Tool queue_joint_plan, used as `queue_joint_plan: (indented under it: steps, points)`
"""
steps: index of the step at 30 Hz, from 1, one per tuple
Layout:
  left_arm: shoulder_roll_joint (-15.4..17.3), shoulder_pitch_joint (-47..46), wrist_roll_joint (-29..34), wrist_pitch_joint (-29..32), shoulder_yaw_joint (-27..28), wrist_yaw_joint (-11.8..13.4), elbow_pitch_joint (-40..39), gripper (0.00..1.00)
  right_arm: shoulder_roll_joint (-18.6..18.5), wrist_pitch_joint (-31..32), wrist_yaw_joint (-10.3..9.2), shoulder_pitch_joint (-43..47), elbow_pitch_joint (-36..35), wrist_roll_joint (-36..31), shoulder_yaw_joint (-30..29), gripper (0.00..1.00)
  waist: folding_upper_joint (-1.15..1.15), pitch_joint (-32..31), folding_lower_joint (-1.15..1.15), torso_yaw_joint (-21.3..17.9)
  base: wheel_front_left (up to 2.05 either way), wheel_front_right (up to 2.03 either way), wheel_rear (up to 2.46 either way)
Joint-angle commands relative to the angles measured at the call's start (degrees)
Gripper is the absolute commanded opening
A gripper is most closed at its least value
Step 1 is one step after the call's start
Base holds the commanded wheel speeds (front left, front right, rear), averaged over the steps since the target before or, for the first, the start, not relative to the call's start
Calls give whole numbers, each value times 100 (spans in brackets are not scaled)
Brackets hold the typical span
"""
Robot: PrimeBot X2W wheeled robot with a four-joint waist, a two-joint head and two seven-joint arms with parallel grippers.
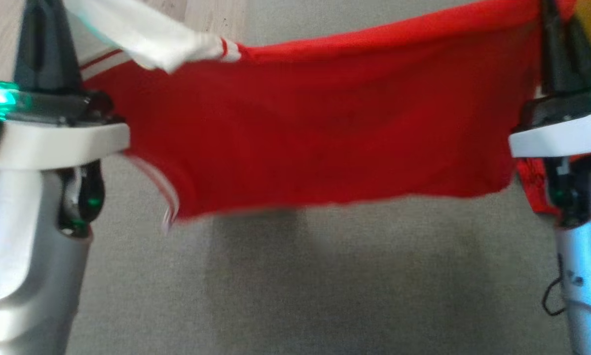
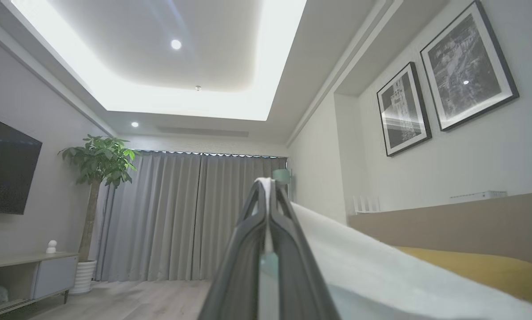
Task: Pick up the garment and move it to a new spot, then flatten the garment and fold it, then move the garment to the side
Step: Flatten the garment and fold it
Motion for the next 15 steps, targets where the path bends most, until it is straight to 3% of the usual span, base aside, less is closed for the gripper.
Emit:
queue_joint_plan:
  steps: [1,8,13,15]
  points:
    - [286,-356,-120,191,367,68,-446,0,-95,239,-5,-38,-510,46,59,0,0,9,1,-19,0,0,0]
    - [704,-426,-484,1064,747,194,-1071,0,-212,1124,-5,252,-1603,160,-138,0,0,397,1,-130,0,0,0]
    - [895,-947,-533,1384,619,-23,-558,0,-219,1467,-5,-194,-1552,218,1,0,0,1104,1,-247,0,0,0]
    - [972,-1344,-483,1398,581,-123,-143,0,-531,1385,-5,-689,-1254,-95,253,0,0,1464,1,-307,0,0,0]
